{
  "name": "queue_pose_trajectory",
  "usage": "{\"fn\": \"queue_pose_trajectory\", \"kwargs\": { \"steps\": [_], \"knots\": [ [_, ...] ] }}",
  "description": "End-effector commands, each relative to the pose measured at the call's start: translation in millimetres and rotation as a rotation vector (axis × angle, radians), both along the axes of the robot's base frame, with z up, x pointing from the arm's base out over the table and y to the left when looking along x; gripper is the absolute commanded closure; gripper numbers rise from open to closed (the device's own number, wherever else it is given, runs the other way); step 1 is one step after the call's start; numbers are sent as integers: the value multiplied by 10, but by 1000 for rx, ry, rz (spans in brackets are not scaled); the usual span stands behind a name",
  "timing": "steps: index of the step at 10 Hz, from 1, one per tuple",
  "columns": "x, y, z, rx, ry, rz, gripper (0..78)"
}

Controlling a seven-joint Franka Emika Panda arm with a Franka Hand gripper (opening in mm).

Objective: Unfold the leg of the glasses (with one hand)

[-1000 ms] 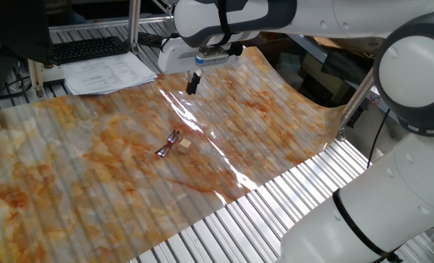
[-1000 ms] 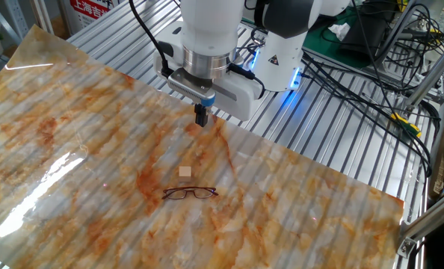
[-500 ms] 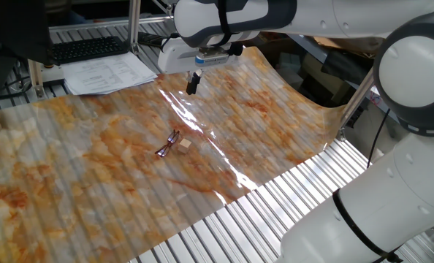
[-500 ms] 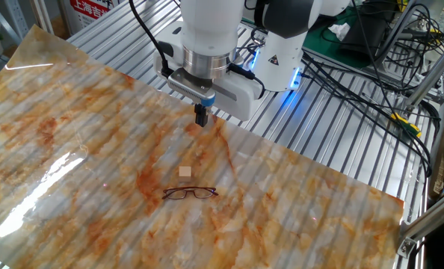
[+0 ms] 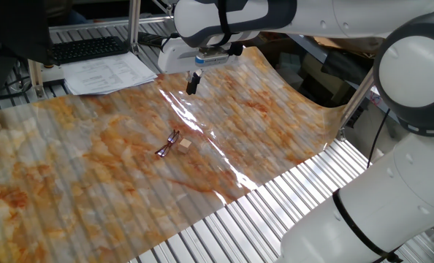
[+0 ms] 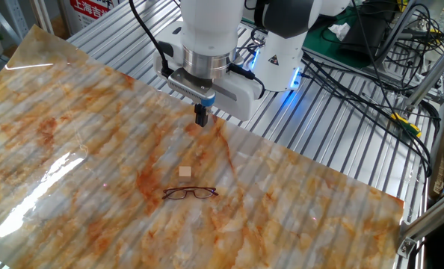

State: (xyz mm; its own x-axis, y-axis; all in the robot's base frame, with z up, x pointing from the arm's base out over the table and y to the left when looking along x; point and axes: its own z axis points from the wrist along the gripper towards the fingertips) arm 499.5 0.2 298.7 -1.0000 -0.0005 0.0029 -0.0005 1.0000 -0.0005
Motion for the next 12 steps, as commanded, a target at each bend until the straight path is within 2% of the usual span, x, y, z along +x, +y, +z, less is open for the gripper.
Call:
{"fn": "queue_pose_trajectory", "kwargs": {
  "steps": [1,2,4,6,8,11,12],
  "knots": [
    [0,0,1,-12,39,-339,776],
    [0,0,1,-50,37,-329,776],
    [-2,7,4,-49,35,-318,776],
    [-2,11,6,-43,33,-309,776],
    [-1,17,-13,-33,34,-338,776],
    [-25,145,-88,3,42,-442,776],
    [-30,192,-150,2,25,-465,776]
  ]
}}
